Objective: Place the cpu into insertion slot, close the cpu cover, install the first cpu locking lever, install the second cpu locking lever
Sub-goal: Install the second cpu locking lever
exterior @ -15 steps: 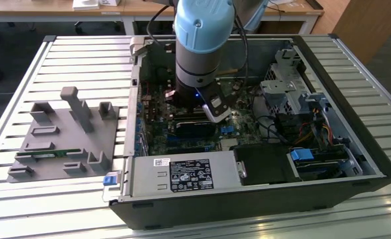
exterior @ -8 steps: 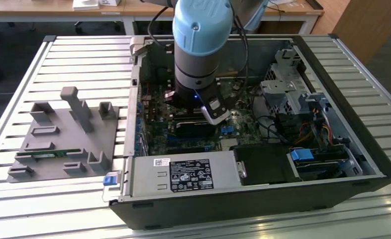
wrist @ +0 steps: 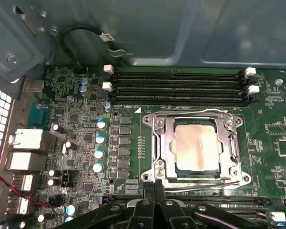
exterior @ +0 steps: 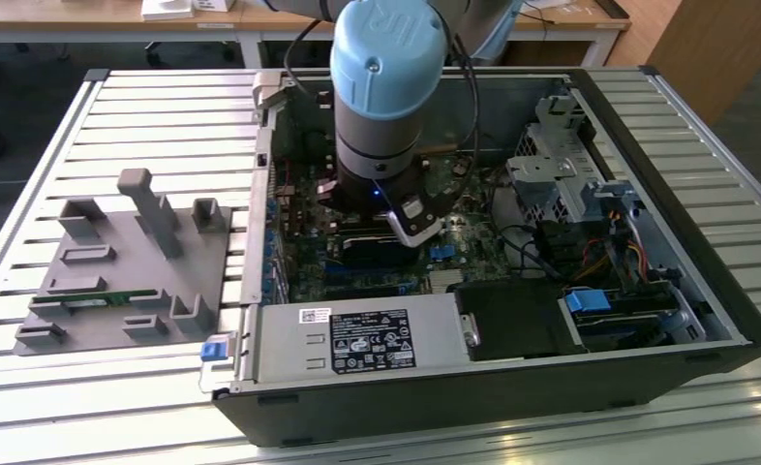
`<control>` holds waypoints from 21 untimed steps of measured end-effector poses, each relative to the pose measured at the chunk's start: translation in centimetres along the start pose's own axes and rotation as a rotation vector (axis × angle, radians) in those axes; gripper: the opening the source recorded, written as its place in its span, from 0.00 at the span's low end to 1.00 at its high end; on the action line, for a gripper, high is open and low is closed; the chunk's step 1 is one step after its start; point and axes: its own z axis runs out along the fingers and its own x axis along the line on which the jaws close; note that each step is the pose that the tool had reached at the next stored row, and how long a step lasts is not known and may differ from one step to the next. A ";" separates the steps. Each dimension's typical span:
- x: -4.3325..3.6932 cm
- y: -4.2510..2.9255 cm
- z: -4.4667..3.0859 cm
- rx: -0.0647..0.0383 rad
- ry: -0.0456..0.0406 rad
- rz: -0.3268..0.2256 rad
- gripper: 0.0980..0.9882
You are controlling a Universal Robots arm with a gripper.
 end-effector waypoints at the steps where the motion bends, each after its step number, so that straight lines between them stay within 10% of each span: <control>1: 0.00 -0.03 0.10 -0.002 -0.0001 0.000 0.01; 12: 0.00 -0.34 0.98 -0.067 0.0002 0.000 0.01; 21: 0.44 -0.37 1.11 -0.088 0.0002 0.000 0.01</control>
